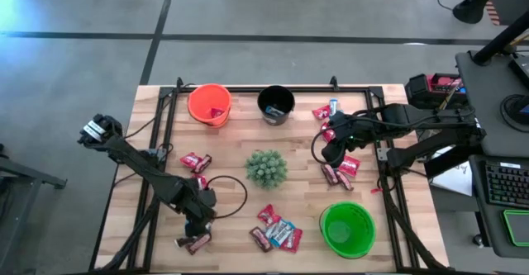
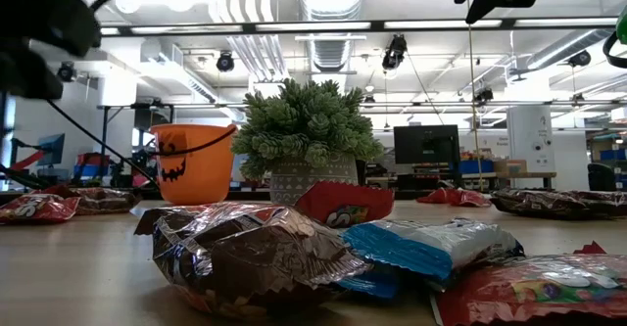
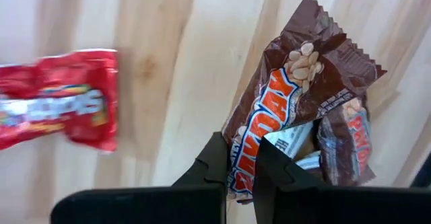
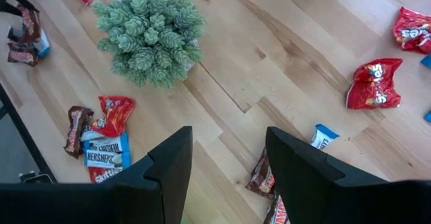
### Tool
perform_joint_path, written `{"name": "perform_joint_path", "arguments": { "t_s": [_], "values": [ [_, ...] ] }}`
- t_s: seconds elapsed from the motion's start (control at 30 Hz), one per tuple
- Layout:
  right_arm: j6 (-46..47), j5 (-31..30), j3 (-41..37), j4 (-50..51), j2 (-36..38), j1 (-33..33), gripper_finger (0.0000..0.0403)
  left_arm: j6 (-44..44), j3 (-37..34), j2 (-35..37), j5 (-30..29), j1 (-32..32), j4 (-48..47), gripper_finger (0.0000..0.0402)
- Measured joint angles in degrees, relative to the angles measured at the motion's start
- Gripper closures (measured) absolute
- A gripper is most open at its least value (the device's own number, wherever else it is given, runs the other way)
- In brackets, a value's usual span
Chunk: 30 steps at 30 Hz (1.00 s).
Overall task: Organize candy in baskets
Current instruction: Put the brown chocolate bar into the green bucket
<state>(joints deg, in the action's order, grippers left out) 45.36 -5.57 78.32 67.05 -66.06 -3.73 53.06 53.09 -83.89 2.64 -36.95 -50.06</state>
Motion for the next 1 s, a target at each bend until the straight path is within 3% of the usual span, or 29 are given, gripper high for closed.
{"name": "perform_joint_path", "arguments": {
  "t_s": [0.13, 0.33, 0.6, 1.0],
  "values": [
    [0.06, 0.01, 0.00, -0.31, 0.00, 0.00, 0.0222, 0.40, 4.75, 1.73, -2.10, 0.08, -4.00, 0.0401],
    [-1.70, 0.04, 0.00, -5.63, -0.04, 0.00, 0.0222, -0.15, 11.87, 3.72, -10.55, 1.44, -7.97, 0.0401],
    [-6.29, 8.67, 0.00, -20.49, -0.38, -0.02, 0.0222, -7.30, 21.18, 4.69, -25.41, 6.17, -9.53, 0.0401],
    [-8.04, 8.93, 0.00, -36.32, -5.09, -0.13, 0.0222, -20.45, 30.29, 2.93, -32.57, 16.01, -7.33, 0.0401]
  ]
}}
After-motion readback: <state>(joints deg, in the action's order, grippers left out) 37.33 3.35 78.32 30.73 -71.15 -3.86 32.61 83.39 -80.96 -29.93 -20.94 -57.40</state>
